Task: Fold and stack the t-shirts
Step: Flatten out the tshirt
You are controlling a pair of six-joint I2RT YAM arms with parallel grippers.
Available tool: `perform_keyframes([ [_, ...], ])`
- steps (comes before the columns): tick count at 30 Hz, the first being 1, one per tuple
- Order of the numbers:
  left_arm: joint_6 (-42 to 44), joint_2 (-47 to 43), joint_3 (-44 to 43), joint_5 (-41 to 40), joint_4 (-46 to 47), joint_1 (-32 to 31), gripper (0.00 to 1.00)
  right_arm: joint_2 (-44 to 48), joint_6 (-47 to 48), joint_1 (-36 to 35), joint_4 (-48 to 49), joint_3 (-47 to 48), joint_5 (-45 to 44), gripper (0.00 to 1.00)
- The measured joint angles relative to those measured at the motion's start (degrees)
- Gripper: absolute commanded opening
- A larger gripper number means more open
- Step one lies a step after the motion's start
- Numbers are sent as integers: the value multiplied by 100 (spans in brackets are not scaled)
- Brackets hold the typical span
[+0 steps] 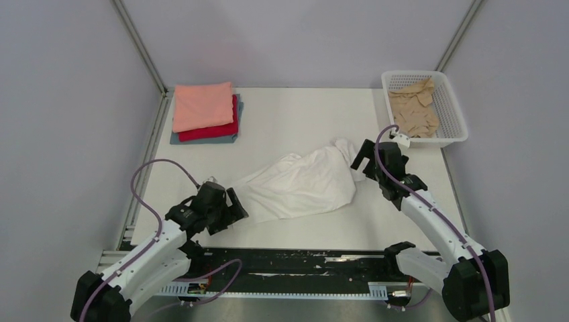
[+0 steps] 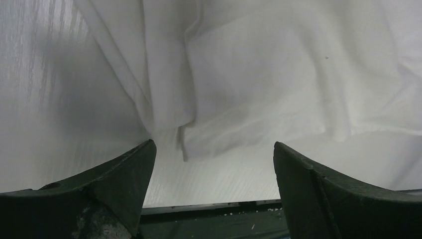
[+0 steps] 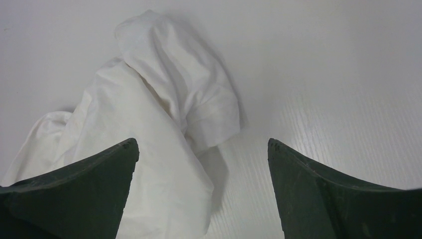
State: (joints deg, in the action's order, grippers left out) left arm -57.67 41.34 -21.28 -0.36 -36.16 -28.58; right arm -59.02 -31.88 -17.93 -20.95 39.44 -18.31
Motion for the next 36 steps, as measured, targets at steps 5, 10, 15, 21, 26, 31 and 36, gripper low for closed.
perform_keyframes([
  [5,-190,555,-59,-192,118,-315,86,42,-2,0,9,-170,0,100],
  [10,-369,1003,-369,-608,-114,-846,87,48,-7,0,2,-236,4,100],
  [15,-518,1226,-553,-883,-476,-1156,84,55,-7,0,26,-280,2,100],
  [21,-511,1593,-551,-942,-87,-1296,65,55,-22,0,33,-415,4,100],
  [26,-492,2070,-542,-890,780,-1305,7,57,-46,0,37,-474,52,100],
  [31,-501,2214,-562,-977,984,-1309,0,186,-144,0,61,-649,247,99],
  [36,-431,1471,-358,-1408,833,-1329,0,234,-273,13,20,-769,197,97],
])
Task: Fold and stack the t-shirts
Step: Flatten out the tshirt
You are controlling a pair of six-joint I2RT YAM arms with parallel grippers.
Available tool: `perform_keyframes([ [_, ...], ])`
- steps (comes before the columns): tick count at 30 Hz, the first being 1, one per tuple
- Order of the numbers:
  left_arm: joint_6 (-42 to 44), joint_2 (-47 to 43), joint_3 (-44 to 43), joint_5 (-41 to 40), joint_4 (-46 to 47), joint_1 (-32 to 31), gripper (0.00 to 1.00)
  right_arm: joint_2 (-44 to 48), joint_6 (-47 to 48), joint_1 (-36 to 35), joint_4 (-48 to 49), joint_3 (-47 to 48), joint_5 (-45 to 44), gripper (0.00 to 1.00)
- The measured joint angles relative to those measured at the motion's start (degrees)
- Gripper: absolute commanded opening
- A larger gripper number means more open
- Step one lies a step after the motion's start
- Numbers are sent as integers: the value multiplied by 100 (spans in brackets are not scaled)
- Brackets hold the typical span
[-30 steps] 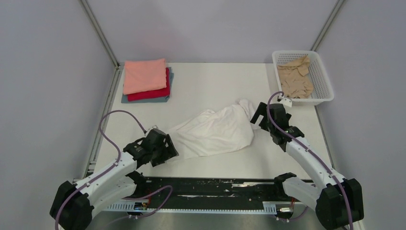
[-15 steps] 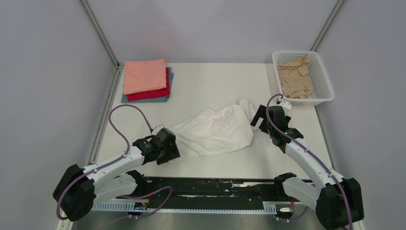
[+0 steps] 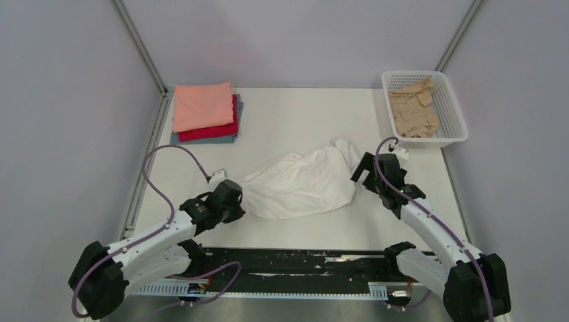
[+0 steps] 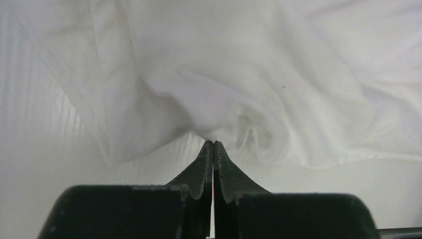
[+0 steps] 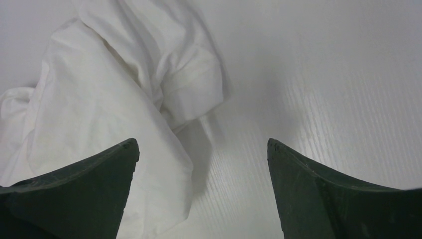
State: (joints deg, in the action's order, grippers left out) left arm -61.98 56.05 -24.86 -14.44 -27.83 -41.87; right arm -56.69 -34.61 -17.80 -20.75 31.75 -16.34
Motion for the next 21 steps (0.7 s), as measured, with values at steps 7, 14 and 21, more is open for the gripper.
perform_keyframes([
  [7,267,-1777,-2,-935,-293,166,0,13,-96,11,24,-57,564,86],
  [14,446,-2430,-116,-1469,-686,376,0,9,-162,11,44,-494,1360,72],
  [21,479,-2562,-116,-1567,-815,376,0,-33,-267,11,487,-684,1928,55],
])
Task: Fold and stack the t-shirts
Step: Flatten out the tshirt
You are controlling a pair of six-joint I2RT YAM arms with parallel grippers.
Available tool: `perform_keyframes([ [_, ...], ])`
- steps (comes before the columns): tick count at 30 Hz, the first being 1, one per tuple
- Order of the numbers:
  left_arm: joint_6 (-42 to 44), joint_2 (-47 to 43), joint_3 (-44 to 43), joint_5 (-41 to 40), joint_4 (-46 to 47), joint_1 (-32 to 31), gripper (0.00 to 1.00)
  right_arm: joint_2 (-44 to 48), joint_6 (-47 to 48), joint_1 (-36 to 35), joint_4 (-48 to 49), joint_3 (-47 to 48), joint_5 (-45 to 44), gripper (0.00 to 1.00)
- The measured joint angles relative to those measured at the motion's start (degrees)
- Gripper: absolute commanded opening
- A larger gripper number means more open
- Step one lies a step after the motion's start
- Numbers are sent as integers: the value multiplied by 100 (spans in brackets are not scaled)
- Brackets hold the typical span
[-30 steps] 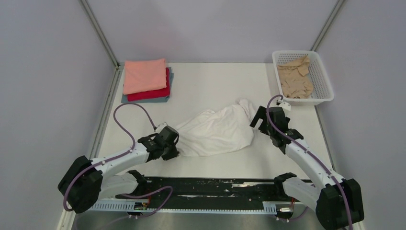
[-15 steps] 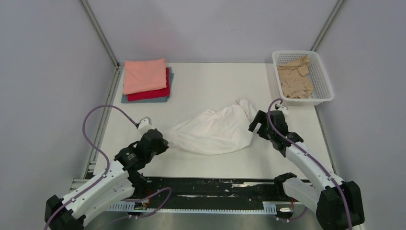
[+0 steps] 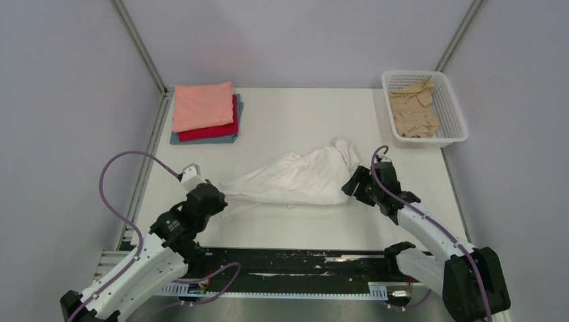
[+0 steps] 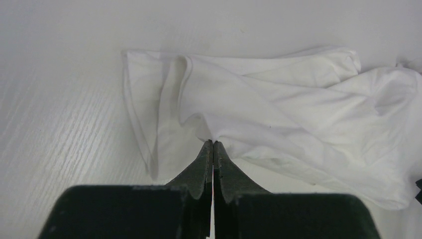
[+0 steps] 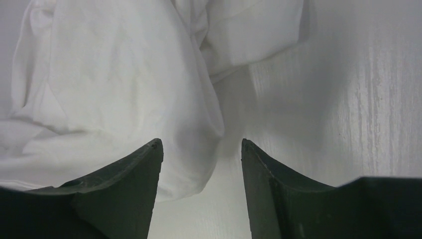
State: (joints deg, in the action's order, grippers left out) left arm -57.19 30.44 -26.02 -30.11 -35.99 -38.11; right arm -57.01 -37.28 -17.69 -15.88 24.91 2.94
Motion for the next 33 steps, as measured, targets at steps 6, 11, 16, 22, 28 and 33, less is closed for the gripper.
perform_keyframes([
  [6,50,2,0,-17,0,0,0,-479,-125,0,487,-4,57,12],
  [11,55,72,-13,-144,13,0,0,-656,-162,0,540,63,61,0],
  [16,249,177,-485,-400,155,2,0,-494,2,-2,28,994,17,0],
  [22,1067,133,-1641,-796,809,7,0,-164,461,-2,-546,2544,-92,0],
  [28,2070,79,-2924,-673,1530,7,0,227,935,-2,-905,4022,140,0],
  [33,2717,157,-3847,-306,2046,7,0,398,1349,-2,-1134,5305,330,0],
])
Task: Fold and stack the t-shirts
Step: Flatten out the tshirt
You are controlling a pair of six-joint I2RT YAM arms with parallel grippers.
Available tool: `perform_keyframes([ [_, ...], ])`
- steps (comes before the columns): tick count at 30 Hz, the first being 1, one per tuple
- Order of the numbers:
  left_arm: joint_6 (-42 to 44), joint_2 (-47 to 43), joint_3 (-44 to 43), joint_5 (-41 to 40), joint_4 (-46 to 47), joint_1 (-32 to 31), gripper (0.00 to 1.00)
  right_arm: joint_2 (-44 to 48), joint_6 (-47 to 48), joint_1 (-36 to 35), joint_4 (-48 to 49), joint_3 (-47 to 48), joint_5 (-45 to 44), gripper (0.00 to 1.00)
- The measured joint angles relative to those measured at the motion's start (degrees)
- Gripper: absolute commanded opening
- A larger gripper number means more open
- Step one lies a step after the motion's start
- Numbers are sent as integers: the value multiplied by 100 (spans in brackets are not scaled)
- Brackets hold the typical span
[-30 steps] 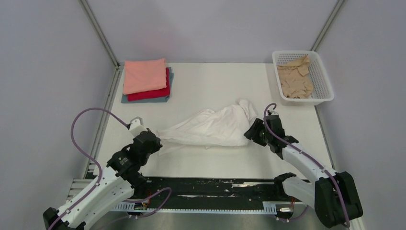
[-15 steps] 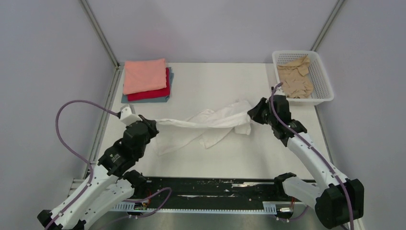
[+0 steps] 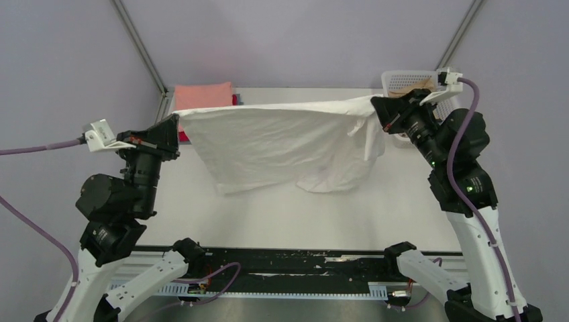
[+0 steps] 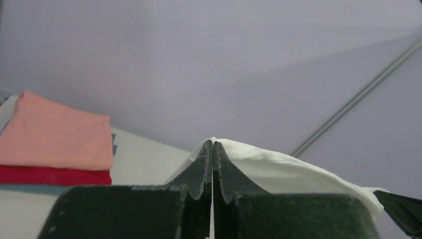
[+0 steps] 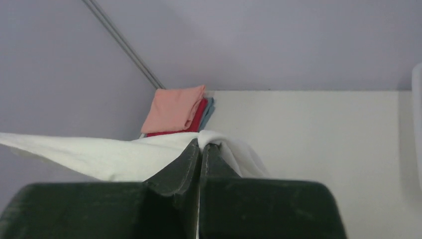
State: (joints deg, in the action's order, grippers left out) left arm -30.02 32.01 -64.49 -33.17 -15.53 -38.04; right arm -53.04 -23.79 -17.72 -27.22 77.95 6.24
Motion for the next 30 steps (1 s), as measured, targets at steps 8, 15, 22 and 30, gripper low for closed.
perform_keyframes([
  [8,861,1408,-1191,-118,660,103,0,-627,560,7,-9,1305,-645,0],
  [15,824,3781,-2487,772,557,1582,0,-2719,1054,479,529,2151,-850,0],
  [22,831,6876,-5871,1856,-535,2343,0,-5018,1360,1147,428,4529,-153,0],
  [30,841,6826,-6019,2465,-776,2533,0,-4498,1482,1329,494,4863,358,0],
])
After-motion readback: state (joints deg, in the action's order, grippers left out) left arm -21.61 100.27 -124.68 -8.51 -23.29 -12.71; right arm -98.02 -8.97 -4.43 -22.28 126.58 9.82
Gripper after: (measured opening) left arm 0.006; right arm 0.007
